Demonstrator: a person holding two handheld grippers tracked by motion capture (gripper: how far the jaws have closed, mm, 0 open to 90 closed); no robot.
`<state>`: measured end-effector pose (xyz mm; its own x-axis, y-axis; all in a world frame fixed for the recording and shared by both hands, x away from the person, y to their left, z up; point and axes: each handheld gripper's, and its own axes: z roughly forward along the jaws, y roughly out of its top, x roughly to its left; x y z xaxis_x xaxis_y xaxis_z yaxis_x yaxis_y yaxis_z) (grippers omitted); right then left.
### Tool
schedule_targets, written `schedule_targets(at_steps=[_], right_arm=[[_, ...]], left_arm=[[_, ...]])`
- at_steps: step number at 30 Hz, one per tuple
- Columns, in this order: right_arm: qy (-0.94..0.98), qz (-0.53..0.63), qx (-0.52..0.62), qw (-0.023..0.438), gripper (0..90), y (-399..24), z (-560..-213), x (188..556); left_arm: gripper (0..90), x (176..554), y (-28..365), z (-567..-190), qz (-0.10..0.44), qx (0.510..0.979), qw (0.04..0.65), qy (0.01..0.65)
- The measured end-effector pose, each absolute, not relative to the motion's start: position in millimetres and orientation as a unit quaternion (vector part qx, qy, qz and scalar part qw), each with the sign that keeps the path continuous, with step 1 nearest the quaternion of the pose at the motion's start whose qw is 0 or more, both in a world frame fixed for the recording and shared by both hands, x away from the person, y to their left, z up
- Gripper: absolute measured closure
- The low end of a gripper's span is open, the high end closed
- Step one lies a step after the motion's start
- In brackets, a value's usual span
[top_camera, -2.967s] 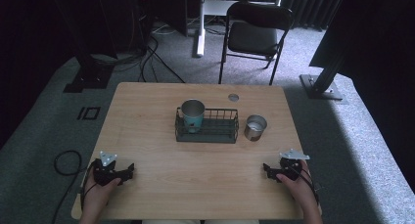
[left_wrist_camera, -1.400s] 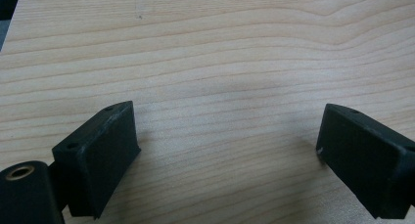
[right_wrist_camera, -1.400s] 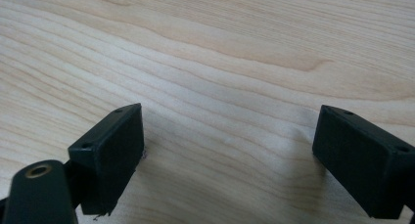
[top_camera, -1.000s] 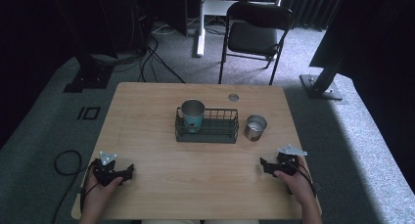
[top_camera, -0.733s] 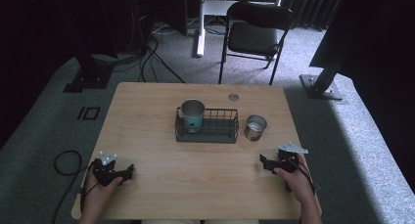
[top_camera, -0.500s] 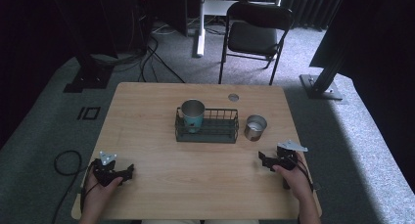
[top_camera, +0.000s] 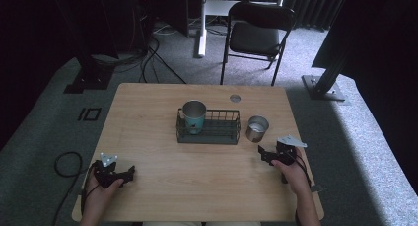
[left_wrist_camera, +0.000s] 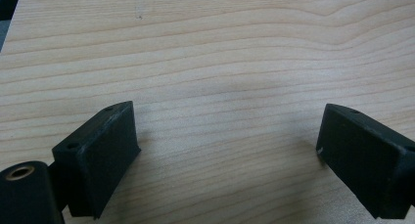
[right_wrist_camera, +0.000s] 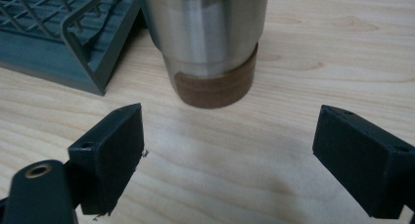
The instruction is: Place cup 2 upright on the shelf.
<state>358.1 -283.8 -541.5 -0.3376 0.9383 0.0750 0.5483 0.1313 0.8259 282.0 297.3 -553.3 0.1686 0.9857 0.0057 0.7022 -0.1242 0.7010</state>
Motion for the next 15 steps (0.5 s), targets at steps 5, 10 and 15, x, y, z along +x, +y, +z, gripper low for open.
schedule_targets(at_steps=[5, 10, 15], right_arm=[[0.712, 0.402, 0.521, 0.245, 11.5, -281, -543, 364], [0.713, 0.403, 0.518, 0.247, 11.5, -278, -544, 370], [0.709, 0.412, 0.515, 0.248, 11.5, -276, -542, 377]], left_arm=[[8.9, 282, 297, -553, 0.246, 0.708, 0.288, 0.596], [8.9, 282, 297, -553, 0.247, 0.708, 0.288, 0.596], [8.9, 282, 297, -553, 0.247, 0.708, 0.288, 0.596]])
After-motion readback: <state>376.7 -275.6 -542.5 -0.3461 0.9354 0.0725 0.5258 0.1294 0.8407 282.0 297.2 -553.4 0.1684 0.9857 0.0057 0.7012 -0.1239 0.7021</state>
